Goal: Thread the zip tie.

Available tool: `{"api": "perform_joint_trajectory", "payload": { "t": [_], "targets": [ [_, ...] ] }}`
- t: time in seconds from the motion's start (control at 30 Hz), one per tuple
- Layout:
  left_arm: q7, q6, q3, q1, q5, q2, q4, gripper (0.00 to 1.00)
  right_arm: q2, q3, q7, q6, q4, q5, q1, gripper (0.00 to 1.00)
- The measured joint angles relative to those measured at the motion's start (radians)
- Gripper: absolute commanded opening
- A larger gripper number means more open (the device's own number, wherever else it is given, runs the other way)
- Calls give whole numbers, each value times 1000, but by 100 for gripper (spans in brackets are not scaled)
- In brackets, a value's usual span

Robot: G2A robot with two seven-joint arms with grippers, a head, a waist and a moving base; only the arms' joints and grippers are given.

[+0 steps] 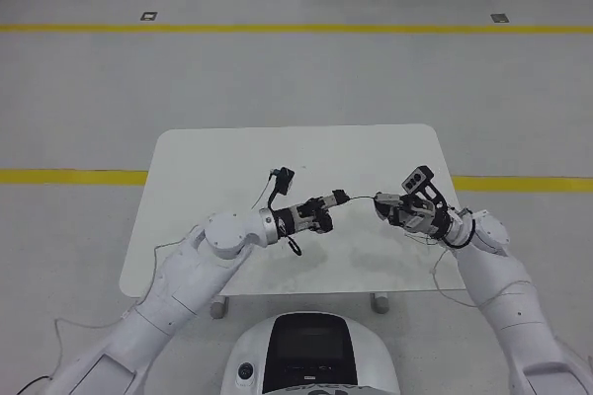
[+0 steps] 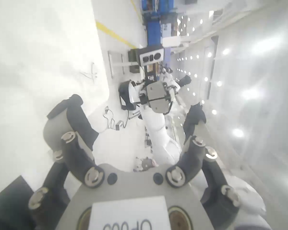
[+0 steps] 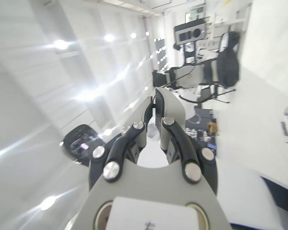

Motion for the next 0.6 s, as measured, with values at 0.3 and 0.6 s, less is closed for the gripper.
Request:
{"api": "perform_joint_trajectory", "payload": {
  "t": [0.3, 0.6],
  "targets": [
    [-212, -88, 61, -104, -105, -28, 151, 100, 85, -146, -1, 1, -4, 124, 27, 0],
    [-218, -140, 84, -157, -120, -44, 213, 100, 111, -229, -1, 0, 16, 175, 62, 0]
  ]
}}
